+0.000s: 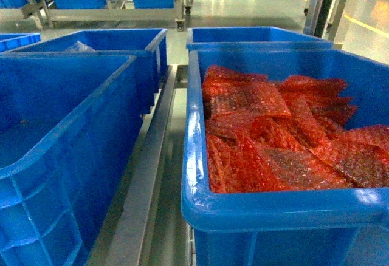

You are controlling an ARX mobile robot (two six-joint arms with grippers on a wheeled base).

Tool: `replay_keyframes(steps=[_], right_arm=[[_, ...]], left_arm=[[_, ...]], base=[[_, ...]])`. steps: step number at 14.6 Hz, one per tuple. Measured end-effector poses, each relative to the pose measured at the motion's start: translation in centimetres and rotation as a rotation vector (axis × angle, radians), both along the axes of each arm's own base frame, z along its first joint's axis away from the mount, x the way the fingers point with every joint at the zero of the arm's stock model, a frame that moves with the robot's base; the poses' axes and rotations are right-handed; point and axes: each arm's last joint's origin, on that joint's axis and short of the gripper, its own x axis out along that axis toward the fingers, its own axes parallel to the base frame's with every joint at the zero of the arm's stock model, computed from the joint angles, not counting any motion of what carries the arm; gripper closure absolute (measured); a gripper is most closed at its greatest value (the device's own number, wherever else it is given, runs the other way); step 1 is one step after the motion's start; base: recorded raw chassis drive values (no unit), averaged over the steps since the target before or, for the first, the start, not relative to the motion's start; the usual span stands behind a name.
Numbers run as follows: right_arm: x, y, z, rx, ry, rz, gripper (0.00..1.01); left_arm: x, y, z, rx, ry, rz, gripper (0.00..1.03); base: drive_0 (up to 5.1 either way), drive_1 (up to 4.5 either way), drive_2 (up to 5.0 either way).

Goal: Pick blue part to blue bin on bottom shelf

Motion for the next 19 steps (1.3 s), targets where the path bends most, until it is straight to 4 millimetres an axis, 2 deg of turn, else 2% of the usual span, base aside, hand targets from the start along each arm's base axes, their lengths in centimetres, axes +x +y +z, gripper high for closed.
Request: replay_keyframes(steps=[1,2,3,5,6,9,11,12,15,17,19], right_arm=[[0.0,0.0,0.0,0.0,0.0,0.0,0.03],[0.0,0.0,0.0,0.0,0.0,0.0,0.03],[0.0,0.0,0.0,0.0,0.0,0.0,0.03],[0.0,0.0,0.0,0.0,0.0,0.0,0.03],[0.0,0.0,0.0,0.0,0.0,0.0,0.03],[0.0,0.0,0.0,0.0,0.0,0.0,0.03],[0.0,0.0,0.0,0.0,0.0,0.0,0.03],[0.0,0.0,0.0,0.0,0.0,0.0,0.03],[0.0,0.0,0.0,0.0,0.0,0.0,0.03],[0.0,0.0,0.0,0.0,0.0,0.0,0.03],[0.0,0.0,0.0,0.0,0.0,0.0,0.03]], left_arm=[[2.4,0.2,-0.8,-0.032,0.037,-0.019,0.57],[3.8,0.2,-1.9,-0.057,0.092,-0.02,0.42],[3.8,0.2,-2.4,-0.067,0.113,-0.019,0.31],[3.7,0.2,-1.9,-0.084,0.078,-0.02,0.06],[3.7,0.4,-1.9,-0.08,0.044,-0.064,0.07],[1.2,1.3,-2.6,-0.006,0.011,-0.274,0.35],[-0.1,1.7,-3.0,0.011,0.016,-0.268,0.53],[-1.0,1.8,-3.2,0.014,0.019,-0.269,0.68],[-2.8,1.7,-3.6,0.014,0.019,-0.276,0.99],[-4.8,1.7,-5.3,0.01,0.051,-0.276,1.01],[-5.7,1.7,-4.6,0.015,0.009,-0.276,1.01]], base=[[0.0,0.0,0.0],[0.0,0.0,0.0],[0.0,0.0,0.0],[0.0,0.0,0.0],[0.0,0.0,0.0],[0.0,0.0,0.0],[0.0,0.0,0.0],[0.0,0.0,0.0],[0.0,0.0,0.0],[0.0,0.0,0.0],[0.0,0.0,0.0]])
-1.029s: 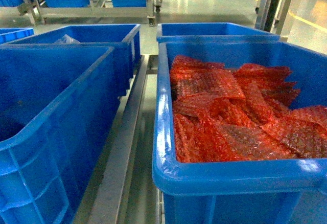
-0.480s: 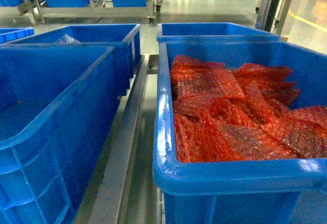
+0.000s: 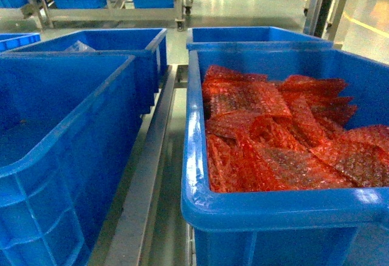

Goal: Pick blue part to blue bin on bottom shelf

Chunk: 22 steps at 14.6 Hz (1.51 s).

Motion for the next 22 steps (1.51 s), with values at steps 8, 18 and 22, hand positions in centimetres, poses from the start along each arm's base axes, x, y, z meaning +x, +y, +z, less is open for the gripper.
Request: replay_keyframes(steps=[8,18,22], right_arm=[[0.0,0.0,0.0,0.0,0.0,0.0,0.03],[0.0,0.0,0.0,0.0,0.0,0.0,0.03],[0.0,0.0,0.0,0.0,-0.002,0.0,0.03]], left_arm=[[-2.3,0.0,0.5,0.0,-0.014,0.0,1.01],[-3.9,0.0,0.5,0.0,-0.015,0.0,1.01],[-5.1,0.0,0.3,0.001,-0.01,0.001,1.01]], base=[[0.0,0.0,0.0],[0.0,0.0,0.0],[0.0,0.0,0.0]])
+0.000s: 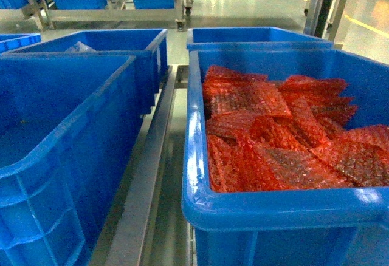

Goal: Pick blue part to blue bin on bottom shelf

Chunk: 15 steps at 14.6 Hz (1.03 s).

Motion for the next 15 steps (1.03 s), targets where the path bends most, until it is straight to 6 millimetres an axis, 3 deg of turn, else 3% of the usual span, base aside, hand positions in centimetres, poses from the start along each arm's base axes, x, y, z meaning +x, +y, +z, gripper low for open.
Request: replay_keyframes(steps=[7,8,15], right_arm=[[0.0,0.0,-0.02,0.0,0.002,0.0,0.03],[0.0,0.0,-0.02,0.0,0.002,0.0,0.03],[0.0,0.0,-0.02,0.0,0.002,0.0,0.03]], left_arm=[[0.02,-0.01,-0.14,0.001,0.006,-0.002,1.01],[0.02,-0.01,-0.14,0.001,0.006,-0.002,0.94],[0.02,-0.01,-0.14,0.002,0.006,-0.002,0.03]], base=[[0.0,0.0,0.0],[0.0,0.0,0.0],[0.0,0.0,0.0]])
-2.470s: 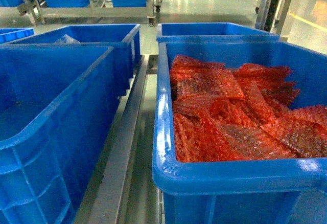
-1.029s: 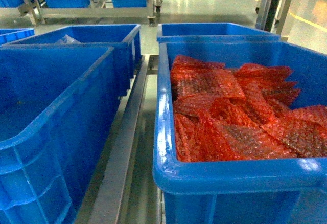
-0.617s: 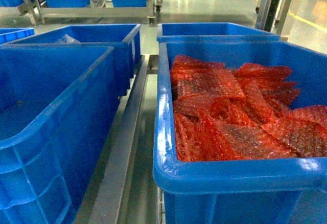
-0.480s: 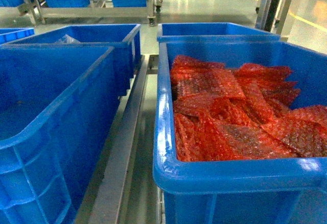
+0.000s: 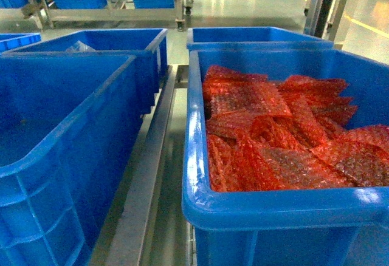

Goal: Pick blue part to blue bin on bottom shelf

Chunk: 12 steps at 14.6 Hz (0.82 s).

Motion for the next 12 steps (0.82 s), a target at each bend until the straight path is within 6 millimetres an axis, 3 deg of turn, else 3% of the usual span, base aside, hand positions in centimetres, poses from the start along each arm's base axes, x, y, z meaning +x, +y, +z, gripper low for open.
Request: replay_keyframes(steps=[12], right_arm=[[0.0,0.0,0.0,0.0,0.0,0.0,0.03]], left_arm=[[0.0,0.0,0.0,0.0,0.0,0.0,0.05]], base=[[0.0,0.0,0.0]])
